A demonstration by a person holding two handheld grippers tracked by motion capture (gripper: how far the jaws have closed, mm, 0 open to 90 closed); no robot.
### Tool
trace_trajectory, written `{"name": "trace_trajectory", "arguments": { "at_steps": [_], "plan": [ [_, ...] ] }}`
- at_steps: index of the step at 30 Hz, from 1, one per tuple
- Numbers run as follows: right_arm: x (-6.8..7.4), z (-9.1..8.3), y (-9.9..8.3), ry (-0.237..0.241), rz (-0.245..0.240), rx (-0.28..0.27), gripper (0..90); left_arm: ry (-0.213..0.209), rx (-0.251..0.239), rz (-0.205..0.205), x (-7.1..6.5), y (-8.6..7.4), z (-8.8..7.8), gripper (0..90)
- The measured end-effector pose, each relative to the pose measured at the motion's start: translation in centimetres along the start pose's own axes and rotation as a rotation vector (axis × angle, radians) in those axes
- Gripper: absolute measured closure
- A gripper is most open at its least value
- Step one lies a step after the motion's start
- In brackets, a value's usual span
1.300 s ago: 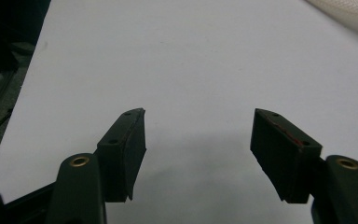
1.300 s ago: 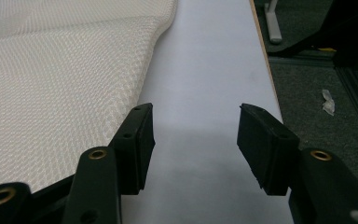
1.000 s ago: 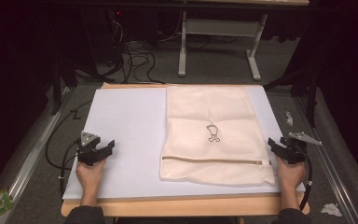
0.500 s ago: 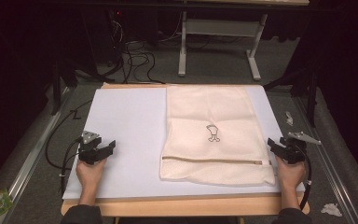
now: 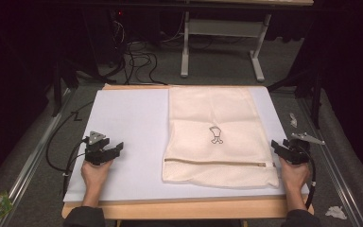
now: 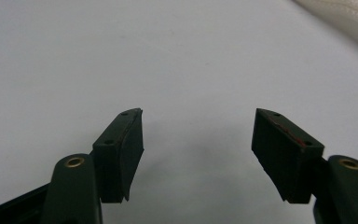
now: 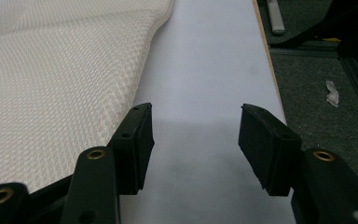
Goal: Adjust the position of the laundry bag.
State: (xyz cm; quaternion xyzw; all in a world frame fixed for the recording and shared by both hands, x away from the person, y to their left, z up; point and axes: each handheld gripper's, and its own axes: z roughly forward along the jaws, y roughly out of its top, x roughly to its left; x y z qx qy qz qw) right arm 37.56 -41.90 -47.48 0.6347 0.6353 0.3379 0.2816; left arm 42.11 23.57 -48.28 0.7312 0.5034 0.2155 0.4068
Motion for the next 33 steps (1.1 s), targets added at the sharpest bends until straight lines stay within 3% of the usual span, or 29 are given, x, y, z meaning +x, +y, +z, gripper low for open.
{"name": "trace_trajectory", "arguments": {
  "at_steps": [5, 7, 11, 21, 22, 25, 26, 33],
  "plan": [
    [-0.2, -0.1, 0.0, 0.013, 0.015, -0.003, 46.6, -0.032, 0.002, -0.034, -0.4, 0.1, 0.1, 35.7],
    [-0.4, -0.3, -0.1, 0.024, 0.033, -0.025, 46.1, -0.032, 0.013, -0.005, -0.9, 0.5, 0.1, 35.6],
    [-0.4, -0.4, -0.1, 0.022, 0.035, -0.037, 45.3, -0.046, 0.004, 0.007, -1.5, 0.9, 0.0, 35.6],
    [0.1, -1.5, 0.4, 0.055, -0.005, -0.054, 42.8, -0.119, 0.013, 0.024, -3.7, 2.0, 0.0, 34.3],
    [0.3, -1.9, 0.5, 0.06, -0.02, -0.06, 41.9, -0.138, 0.016, 0.039, -4.4, 2.3, -0.1, 33.8],
    [0.6, -2.3, 0.6, 0.083, -0.02, -0.049, 42.7, -0.149, 0.02, 0.054, -5.2, 2.6, 0.0, 32.9],
    [0.8, -2.5, 0.7, 0.107, -0.025, -0.027, 42.4, -0.175, 0.034, 0.052, -6.0, 2.8, 0.2, 32.6],
    [1.7, -2.9, 1.2, 0.13, -0.055, 0.026, 42.4, -0.212, 0.065, 0.081, -8.3, 3.6, 1.1, 31.3]
  ]
}}
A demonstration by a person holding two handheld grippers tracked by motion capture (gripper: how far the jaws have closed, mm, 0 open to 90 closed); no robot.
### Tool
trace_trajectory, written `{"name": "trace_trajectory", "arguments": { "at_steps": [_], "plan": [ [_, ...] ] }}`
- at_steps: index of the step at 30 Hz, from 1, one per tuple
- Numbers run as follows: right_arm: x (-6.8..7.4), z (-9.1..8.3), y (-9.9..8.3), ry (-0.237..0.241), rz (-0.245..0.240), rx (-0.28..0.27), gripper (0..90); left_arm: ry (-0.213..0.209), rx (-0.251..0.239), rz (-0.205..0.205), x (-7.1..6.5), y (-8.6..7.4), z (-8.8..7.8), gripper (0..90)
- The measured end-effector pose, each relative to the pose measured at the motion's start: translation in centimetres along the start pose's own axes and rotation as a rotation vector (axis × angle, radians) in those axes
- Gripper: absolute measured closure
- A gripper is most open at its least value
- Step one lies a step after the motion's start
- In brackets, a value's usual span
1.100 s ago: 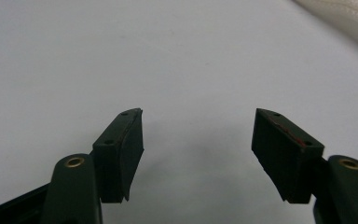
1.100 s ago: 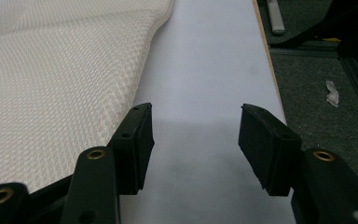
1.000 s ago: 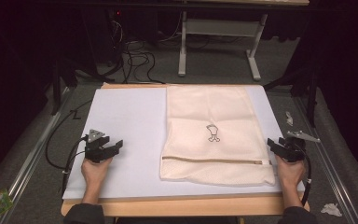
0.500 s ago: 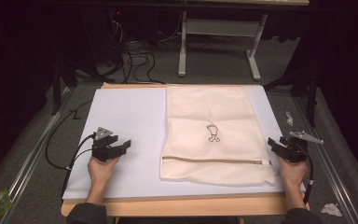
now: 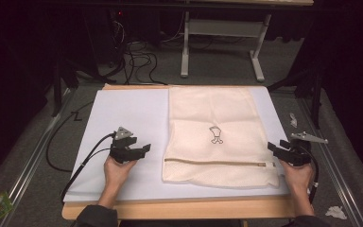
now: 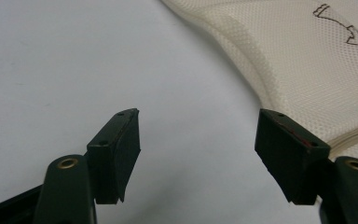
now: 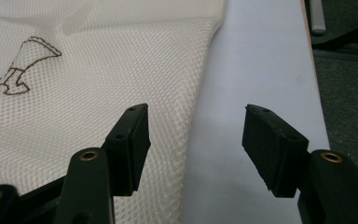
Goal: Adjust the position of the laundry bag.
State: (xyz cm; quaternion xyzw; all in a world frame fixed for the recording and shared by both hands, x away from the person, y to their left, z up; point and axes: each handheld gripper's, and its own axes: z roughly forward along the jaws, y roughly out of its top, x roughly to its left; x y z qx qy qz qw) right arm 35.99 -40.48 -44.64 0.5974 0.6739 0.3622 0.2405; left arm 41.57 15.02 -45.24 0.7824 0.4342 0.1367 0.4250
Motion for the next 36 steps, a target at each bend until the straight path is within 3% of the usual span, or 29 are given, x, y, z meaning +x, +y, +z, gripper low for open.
{"name": "trace_trajectory", "arguments": {
  "at_steps": [8, 12, 14, 23, 36],
  "plan": [
    [0.6, 0.4, 0.4, 0.024, -0.013, 0.033, 43.2, -0.025, 0.037, 0.023, -1.8, 1.1, 1.2, 29.8],
    [0.9, 0.9, 0.5, 0.032, -0.012, 0.054, 43.4, -0.049, 0.06, 0.041, -3.3, 1.8, 2.6, 29.8],
    [1.0, 1.1, 0.6, 0.033, -0.023, 0.064, 43.5, -0.064, 0.063, 0.026, -3.6, 2.0, 3.2, 29.8],
    [1.3, 1.8, 1.1, 0.031, -0.021, 0.101, 43.6, -0.08, 0.078, 0.012, -4.5, 2.6, 4.7, 29.9],
    [1.5, 3.3, 1.2, 0.052, 0.001, 0.175, 47.3, -0.114, 0.099, -0.003, -5.4, 2.2, 6.4, 35.2]
  ]
}}
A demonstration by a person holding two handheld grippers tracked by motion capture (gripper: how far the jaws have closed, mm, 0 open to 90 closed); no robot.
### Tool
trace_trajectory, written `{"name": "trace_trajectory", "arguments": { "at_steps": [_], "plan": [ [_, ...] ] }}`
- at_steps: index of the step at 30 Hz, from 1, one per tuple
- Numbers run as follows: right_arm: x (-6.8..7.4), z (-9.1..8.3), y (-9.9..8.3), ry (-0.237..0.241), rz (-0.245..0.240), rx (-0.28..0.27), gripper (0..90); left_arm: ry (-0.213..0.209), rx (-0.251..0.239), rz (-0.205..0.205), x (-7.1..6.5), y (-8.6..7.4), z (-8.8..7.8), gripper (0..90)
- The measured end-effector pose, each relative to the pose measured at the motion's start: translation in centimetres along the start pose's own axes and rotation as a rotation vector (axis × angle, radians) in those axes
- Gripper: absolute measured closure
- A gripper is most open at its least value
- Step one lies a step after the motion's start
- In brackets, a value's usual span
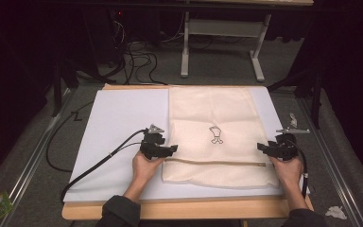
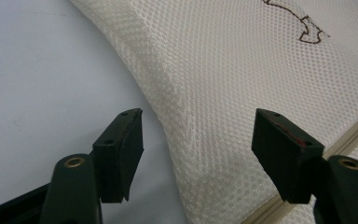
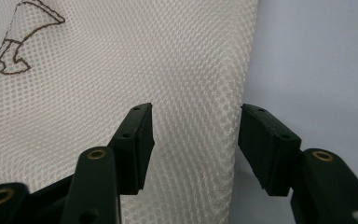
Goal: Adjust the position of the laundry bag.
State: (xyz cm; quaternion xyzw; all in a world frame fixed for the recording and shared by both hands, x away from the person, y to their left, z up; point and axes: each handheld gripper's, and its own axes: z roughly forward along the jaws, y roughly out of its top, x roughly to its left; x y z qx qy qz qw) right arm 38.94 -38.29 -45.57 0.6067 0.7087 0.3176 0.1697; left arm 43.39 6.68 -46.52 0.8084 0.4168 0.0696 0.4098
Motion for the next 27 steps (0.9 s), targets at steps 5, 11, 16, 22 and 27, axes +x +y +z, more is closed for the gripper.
{"name": "trace_trajectory", "arguments": {
  "at_steps": [5, 11, 16, 22, 27],
  "plan": [
    [0.0, 0.1, 0.1, 0.0, -0.001, 0.015, 48.4, 0.002, 0.021, 0.011, -0.5, 0.3, 0.8, 37.3],
    [-0.3, 0.4, 0.2, -0.008, 0.01, 0.028, 49.0, 0.006, 0.033, -0.003, -0.3, 0.3, 1.1, 41.5],
    [-0.4, 0.5, 0.3, 0.0, 0.012, 0.038, 49.6, 0.008, 0.036, -0.007, -0.2, 0.4, 1.2, 47.0],
    [-0.1, 0.6, 0.3, 0.034, -0.013, 0.051, 67.7, 0.014, 0.027, -0.004, -0.3, 0.3, 1.4, 57.4],
    [-0.1, 0.4, 0.2, 0.048, -0.03, 0.042, 80.0, 0.018, 0.021, 0.005, -0.2, 0.4, 1.3, 69.6]
  ]
}}
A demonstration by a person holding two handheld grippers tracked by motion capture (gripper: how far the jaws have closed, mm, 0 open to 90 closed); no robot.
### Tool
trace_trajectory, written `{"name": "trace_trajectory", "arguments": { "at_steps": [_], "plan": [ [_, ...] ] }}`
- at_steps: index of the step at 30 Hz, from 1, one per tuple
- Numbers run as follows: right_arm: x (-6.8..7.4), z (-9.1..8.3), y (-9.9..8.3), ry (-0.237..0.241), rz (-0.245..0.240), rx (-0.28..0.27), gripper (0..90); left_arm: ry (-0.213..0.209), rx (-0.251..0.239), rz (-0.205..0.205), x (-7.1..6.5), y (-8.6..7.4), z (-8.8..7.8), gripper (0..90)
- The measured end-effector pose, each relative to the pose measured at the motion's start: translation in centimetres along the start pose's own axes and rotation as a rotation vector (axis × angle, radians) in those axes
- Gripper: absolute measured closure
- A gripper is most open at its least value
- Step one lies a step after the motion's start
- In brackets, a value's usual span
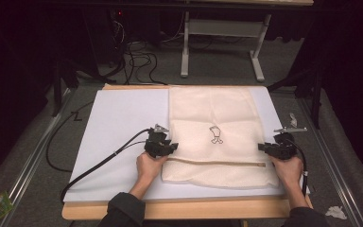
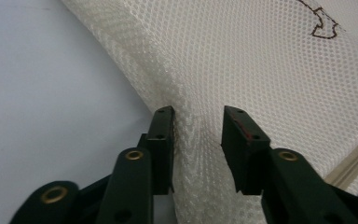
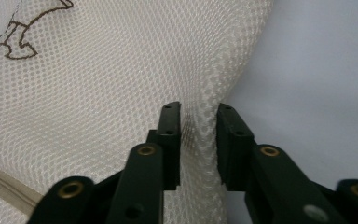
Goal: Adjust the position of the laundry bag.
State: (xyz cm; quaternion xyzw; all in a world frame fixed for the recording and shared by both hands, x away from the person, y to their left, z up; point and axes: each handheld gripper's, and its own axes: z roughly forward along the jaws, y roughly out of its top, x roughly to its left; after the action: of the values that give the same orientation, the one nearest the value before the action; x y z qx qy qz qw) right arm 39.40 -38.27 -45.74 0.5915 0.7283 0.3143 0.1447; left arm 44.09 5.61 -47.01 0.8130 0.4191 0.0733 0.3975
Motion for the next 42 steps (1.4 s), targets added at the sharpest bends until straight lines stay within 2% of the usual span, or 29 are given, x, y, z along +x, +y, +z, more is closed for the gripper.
{"name": "trace_trajectory", "arguments": {
  "at_steps": [1, 2, 6, 11, 22, 36, 42],
  "plan": [
    [0.0, 0.0, 0.0, 0.009, -0.012, -0.002, 84.0, 0.003, -0.004, 0.01, 0.0, 0.0, -0.1, 77.2],
    [0.1, -0.1, 0.0, 0.01, -0.018, -0.001, 85.1, 0.002, -0.005, 0.012, 0.0, 0.0, -0.1, 80.1],
    [0.2, -0.2, 0.0, 0.028, -0.027, -0.01, 86.6, -0.002, -0.005, 0.009, 0.2, 0.1, 0.0, 85.4],
    [0.0, -0.4, -0.1, 0.044, -0.026, -0.028, 87.4, 0.008, -0.019, 0.03, 0.4, 0.3, -0.6, 86.0],
    [0.8, -0.4, 0.1, 0.074, -0.04, -0.056, 87.6, 0.022, -0.052, 0.047, 1.1, 1.0, -2.2, 86.0],
    [1.9, -0.1, 0.6, 0.11, -0.055, -0.063, 87.6, 0.038, -0.074, 0.029, 2.3, 0.9, -3.6, 85.9],
    [3.0, 0.3, 1.0, 0.133, -0.068, -0.074, 87.7, 0.061, -0.082, 0.027, 3.3, 0.5, -4.7, 85.9]
  ]
}}
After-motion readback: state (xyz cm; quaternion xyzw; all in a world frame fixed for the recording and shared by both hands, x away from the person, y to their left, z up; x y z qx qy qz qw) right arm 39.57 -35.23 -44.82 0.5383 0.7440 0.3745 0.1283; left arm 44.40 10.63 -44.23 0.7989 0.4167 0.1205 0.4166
